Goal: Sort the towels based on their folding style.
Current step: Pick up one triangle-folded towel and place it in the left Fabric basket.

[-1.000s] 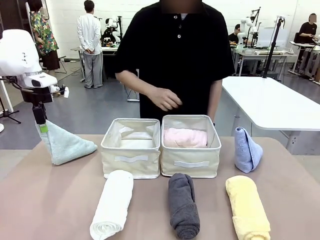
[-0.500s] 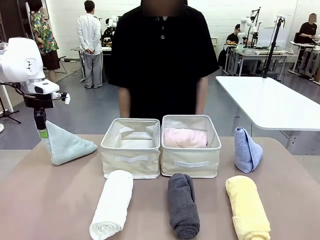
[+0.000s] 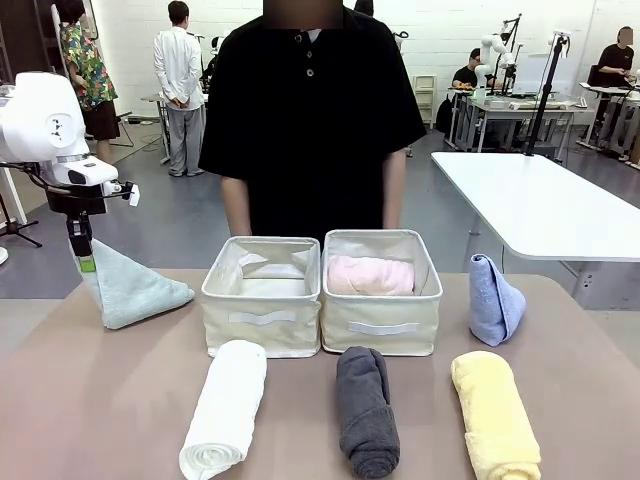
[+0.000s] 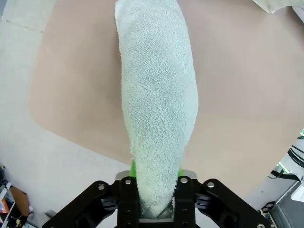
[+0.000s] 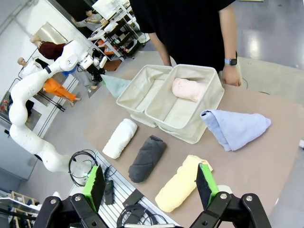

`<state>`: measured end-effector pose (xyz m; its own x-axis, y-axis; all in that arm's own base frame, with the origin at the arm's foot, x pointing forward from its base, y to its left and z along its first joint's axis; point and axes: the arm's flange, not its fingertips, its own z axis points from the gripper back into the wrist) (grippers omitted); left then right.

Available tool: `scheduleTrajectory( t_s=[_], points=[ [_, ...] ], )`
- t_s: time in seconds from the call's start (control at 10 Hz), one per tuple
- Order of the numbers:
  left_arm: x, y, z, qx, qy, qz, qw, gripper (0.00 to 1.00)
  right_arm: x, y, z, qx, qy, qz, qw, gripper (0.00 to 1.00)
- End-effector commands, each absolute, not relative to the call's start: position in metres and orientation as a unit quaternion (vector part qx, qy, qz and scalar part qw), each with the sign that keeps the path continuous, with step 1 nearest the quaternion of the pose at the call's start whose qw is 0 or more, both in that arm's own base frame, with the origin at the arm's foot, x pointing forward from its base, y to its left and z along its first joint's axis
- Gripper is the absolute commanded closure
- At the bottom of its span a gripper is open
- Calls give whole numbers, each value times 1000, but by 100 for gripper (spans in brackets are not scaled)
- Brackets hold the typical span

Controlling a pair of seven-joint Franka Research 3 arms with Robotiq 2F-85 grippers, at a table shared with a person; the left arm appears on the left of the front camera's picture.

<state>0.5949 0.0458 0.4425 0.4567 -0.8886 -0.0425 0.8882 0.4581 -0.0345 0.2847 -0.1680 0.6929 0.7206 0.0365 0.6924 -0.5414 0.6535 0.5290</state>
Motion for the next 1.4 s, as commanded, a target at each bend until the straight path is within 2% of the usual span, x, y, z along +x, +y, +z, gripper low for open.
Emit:
scheduleTrajectory(
  t_s=[0.0,0.2,0.3,0.4,0.6,0.8,1.3],
  points=[
    [597,46,448,-14,30,-513,858,100,286,-168,694,390,-340,175,838,0],
    [594,49,465,-25,21,-522,852,100,286,-168,694,390,-340,175,838,0],
    [587,52,497,-32,-2,-524,851,100,286,-168,694,390,-340,175,838,0],
    [573,53,545,-42,16,-534,844,100,286,-168,694,390,-340,175,838,0],
    [533,48,642,-11,0,-558,830,100,286,-168,694,390,-340,175,838,0],
    [503,41,699,11,-27,-571,821,100,286,-168,694,390,-340,175,838,0],
    [480,36,726,13,-32,-566,824,100,286,-168,694,390,-340,175,838,0]
  ],
)
